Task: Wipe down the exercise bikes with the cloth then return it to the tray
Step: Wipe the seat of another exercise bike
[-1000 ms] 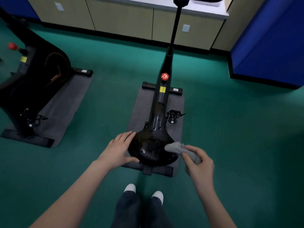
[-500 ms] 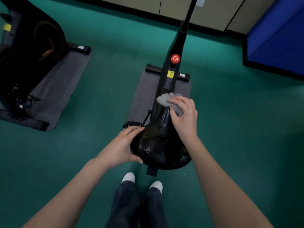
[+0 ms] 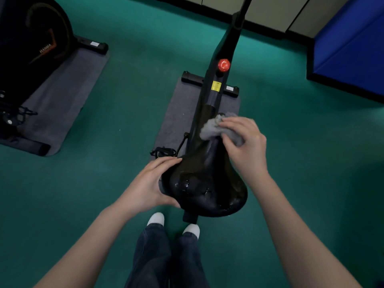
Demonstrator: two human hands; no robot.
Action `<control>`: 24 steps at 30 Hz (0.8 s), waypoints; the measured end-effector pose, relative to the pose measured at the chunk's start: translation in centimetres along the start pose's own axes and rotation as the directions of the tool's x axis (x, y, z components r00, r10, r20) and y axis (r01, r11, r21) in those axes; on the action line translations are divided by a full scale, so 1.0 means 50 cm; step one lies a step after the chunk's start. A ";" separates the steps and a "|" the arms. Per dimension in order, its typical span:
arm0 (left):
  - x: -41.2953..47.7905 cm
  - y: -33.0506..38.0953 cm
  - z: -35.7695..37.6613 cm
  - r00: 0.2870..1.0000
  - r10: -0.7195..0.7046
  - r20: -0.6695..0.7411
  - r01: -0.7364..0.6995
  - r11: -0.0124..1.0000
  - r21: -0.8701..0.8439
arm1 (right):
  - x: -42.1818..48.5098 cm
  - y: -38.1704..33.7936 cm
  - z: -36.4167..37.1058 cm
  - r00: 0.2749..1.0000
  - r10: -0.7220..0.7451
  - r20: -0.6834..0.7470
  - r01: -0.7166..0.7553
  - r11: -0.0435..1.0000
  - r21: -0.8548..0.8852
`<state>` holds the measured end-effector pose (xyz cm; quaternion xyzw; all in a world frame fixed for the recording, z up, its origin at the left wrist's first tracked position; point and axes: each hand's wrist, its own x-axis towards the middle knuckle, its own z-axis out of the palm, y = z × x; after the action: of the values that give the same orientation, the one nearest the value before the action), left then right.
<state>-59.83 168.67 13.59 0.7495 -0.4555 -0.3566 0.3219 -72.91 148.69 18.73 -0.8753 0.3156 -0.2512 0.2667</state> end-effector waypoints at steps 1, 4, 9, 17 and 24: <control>-0.001 -0.001 0.002 1.000 -0.012 -0.003 0.011 1.000 -0.022 | 0.015 -0.001 0.012 0.999 -0.020 0.037 0.021 0.999 -0.032; -0.011 -0.008 0.012 0.998 -0.065 -0.019 0.063 0.993 -0.101 | -0.014 -0.003 0.033 0.988 -0.106 0.110 0.115 0.990 -0.078; -0.025 -0.018 0.030 0.993 -0.103 -0.053 0.094 0.983 -0.155 | -0.144 -0.042 0.038 0.960 -0.128 0.249 0.093 0.985 0.146; -0.019 -0.037 0.034 0.997 -0.060 -0.057 0.044 0.967 -0.250 | -0.132 -0.081 0.077 0.979 -0.054 0.196 0.025 0.988 0.150; -0.017 -0.061 0.034 0.998 -0.026 -0.059 0.011 0.969 -0.246 | -0.229 -0.071 0.042 0.921 -0.250 0.300 0.154 0.938 0.311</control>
<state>-60.15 170.33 10.40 0.7188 -0.3907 -0.3897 0.4228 -77.86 159.56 16.31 -0.8863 0.1336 -0.1675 0.4106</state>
